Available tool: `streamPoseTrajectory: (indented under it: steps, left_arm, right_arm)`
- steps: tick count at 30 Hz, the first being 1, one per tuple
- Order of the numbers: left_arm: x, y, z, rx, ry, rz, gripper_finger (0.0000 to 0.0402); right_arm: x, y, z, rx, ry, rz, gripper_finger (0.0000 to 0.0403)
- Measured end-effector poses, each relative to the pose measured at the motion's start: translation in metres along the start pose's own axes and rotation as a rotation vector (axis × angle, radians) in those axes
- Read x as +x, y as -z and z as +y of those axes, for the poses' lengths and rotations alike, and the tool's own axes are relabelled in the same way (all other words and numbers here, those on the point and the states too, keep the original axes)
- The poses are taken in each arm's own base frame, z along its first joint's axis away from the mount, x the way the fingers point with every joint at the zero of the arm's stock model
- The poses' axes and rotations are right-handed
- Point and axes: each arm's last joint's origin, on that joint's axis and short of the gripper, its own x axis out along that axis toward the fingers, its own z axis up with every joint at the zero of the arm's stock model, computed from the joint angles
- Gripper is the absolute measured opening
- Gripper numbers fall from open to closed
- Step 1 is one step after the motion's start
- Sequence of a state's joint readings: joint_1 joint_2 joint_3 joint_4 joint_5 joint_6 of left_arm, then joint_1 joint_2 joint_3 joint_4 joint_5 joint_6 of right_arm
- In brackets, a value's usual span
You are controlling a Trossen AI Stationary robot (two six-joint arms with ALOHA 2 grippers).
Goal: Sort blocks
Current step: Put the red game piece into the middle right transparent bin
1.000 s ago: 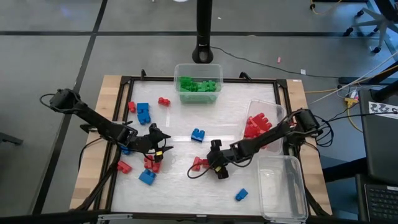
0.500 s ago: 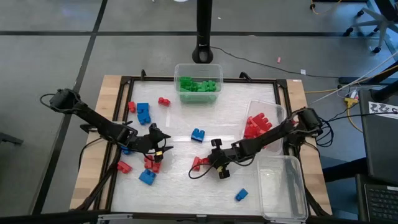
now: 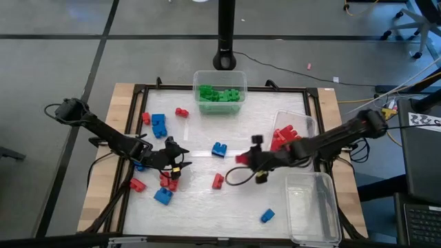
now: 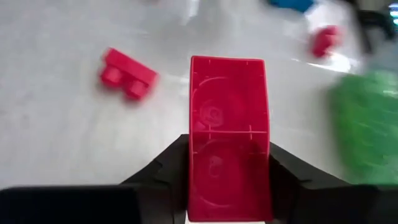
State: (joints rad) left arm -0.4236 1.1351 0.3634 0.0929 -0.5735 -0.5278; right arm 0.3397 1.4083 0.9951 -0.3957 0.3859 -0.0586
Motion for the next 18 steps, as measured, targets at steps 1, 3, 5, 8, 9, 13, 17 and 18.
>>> streamPoseTrajectory:
  steps: [1,3,5,8,9,13,17,18]
  left_arm:
    - [0.0,0.0,0.0,0.0,0.0,0.0,0.0251]
    - [0.0,0.0,0.0,-0.002,0.0,-0.001,0.0251]
    - [0.0,0.0,0.0,-0.005,0.0,-0.001,0.0251]
    - [0.0,0.0,0.0,-0.009,0.0,0.0,0.0251]
    - [0.0,0.0,0.0,-0.01,0.0,-0.001,0.0251]
    - [0.0,0.0,0.0,-0.01,0.0,-0.001,0.0251]
    - [0.0,0.0,0.0,-0.009,0.0,0.0,0.0251]
    - [0.0,0.0,0.0,-0.008,-0.001,0.001,0.0251]
  right_arm:
    - [-0.009,0.001,-0.004,0.004,0.024,0.002,0.0145]
    - [-0.026,0.004,-0.012,0.021,0.062,0.01,0.0146]
    - [-0.042,0.008,-0.02,0.04,0.094,0.012,0.0143]
    - [-0.065,0.016,-0.03,0.061,0.142,0.026,0.0138]
    - [-0.072,0.02,-0.033,0.068,0.156,0.036,0.0137]
    - [-0.096,0.038,-0.043,0.096,0.216,0.11,0.0143]
    - [-0.113,0.06,-0.049,0.122,0.272,0.241,0.0145]
    - [-0.115,0.065,-0.05,0.125,0.282,0.277,0.0145]
